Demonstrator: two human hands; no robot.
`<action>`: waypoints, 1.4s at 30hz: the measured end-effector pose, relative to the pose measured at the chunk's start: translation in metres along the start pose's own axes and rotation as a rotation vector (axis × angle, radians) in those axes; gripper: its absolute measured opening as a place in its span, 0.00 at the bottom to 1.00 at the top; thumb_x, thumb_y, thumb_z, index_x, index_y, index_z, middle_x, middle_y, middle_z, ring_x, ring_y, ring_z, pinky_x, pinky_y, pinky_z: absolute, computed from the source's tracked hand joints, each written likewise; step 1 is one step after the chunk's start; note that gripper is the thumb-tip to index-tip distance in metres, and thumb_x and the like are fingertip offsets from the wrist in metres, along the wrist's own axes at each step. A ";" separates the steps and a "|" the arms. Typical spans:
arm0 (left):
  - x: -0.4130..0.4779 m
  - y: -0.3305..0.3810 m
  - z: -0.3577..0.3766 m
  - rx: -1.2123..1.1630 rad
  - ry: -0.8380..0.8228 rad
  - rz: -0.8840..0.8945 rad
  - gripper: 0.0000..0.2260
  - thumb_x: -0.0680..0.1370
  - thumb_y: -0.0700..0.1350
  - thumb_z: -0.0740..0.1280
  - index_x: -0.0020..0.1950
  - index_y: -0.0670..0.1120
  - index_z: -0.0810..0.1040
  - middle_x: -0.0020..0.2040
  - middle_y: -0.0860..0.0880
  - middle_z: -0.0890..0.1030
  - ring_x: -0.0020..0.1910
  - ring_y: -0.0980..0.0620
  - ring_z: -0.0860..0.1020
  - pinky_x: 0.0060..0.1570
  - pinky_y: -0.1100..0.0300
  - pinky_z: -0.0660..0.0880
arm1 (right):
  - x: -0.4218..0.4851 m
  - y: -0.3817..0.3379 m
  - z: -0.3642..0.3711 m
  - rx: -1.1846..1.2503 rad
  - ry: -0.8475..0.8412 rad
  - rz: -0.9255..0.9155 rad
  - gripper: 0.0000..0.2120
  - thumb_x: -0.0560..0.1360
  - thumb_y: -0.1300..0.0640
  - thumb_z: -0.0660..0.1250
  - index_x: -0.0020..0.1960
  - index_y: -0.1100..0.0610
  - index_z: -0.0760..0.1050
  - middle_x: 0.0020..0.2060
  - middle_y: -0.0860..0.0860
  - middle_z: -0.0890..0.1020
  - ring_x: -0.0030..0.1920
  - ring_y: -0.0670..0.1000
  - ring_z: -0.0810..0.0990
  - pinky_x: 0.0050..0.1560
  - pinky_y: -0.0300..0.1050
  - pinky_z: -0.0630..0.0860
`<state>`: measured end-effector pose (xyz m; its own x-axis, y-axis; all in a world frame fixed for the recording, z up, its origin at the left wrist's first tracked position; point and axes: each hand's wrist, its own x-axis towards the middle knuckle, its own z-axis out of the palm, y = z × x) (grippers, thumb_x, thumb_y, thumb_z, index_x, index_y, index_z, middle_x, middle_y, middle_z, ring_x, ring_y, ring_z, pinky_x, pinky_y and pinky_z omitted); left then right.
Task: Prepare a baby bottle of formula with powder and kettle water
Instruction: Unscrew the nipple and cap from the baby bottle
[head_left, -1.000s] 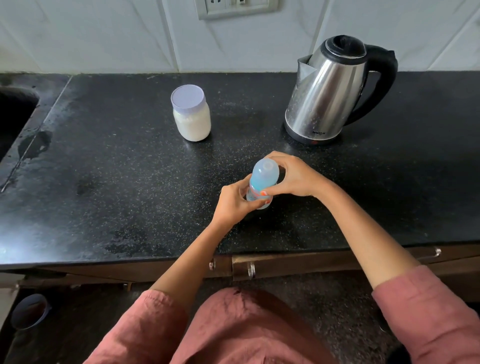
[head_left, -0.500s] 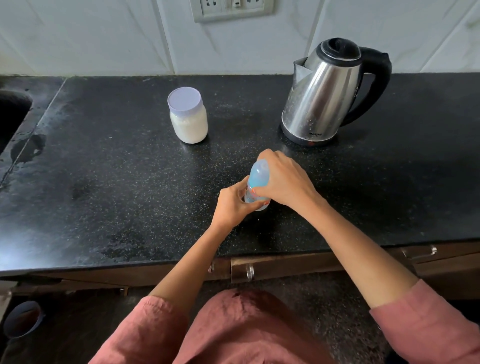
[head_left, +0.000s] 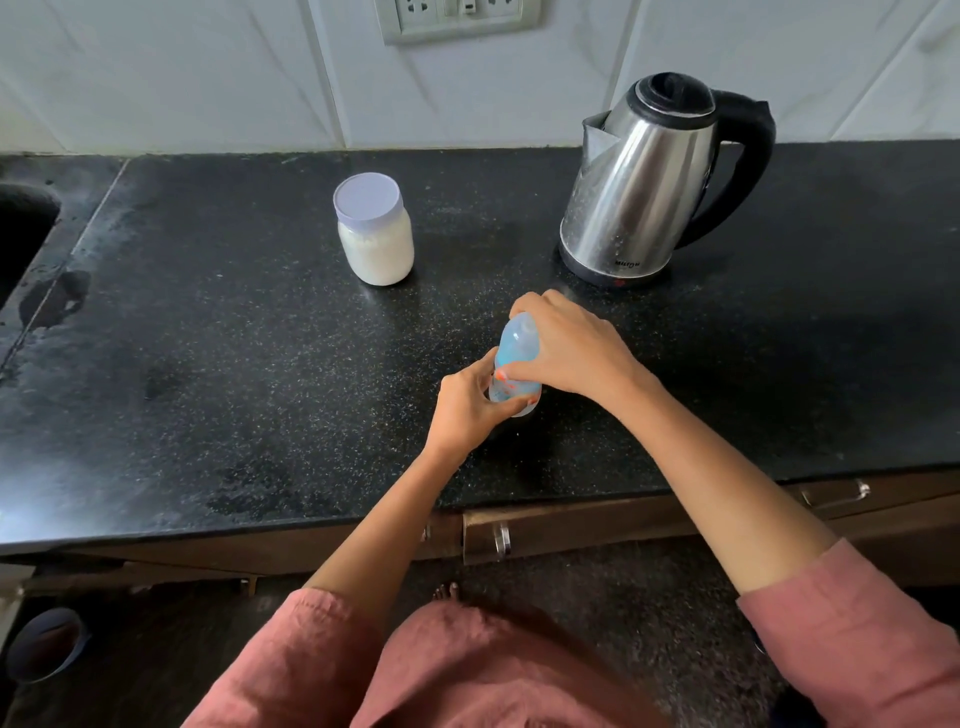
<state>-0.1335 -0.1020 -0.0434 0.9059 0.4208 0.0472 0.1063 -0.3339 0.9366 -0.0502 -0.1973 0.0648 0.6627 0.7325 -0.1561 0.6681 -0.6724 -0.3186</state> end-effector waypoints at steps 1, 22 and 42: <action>0.000 0.000 0.000 -0.002 0.000 0.001 0.23 0.69 0.40 0.75 0.62 0.48 0.75 0.44 0.61 0.79 0.44 0.69 0.78 0.49 0.68 0.75 | 0.001 0.000 0.000 0.015 0.003 -0.014 0.26 0.67 0.49 0.71 0.62 0.53 0.66 0.58 0.52 0.71 0.58 0.55 0.72 0.48 0.47 0.67; 0.000 -0.004 0.003 -0.034 0.006 -0.005 0.25 0.68 0.43 0.76 0.63 0.47 0.74 0.49 0.54 0.81 0.50 0.58 0.80 0.55 0.53 0.76 | 0.004 0.008 -0.015 0.232 -0.166 -0.200 0.22 0.67 0.69 0.68 0.57 0.52 0.72 0.56 0.47 0.73 0.57 0.49 0.72 0.53 0.44 0.73; 0.000 -0.003 0.003 -0.009 0.004 0.008 0.25 0.69 0.42 0.75 0.64 0.46 0.74 0.51 0.55 0.81 0.51 0.61 0.79 0.55 0.58 0.76 | 0.005 0.002 -0.008 0.115 -0.169 -0.111 0.26 0.67 0.63 0.69 0.62 0.52 0.64 0.60 0.47 0.71 0.58 0.51 0.71 0.45 0.48 0.69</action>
<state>-0.1328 -0.1038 -0.0471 0.9049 0.4220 0.0558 0.0955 -0.3291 0.9394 -0.0427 -0.1955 0.0711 0.5146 0.8153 -0.2656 0.6845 -0.5772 -0.4454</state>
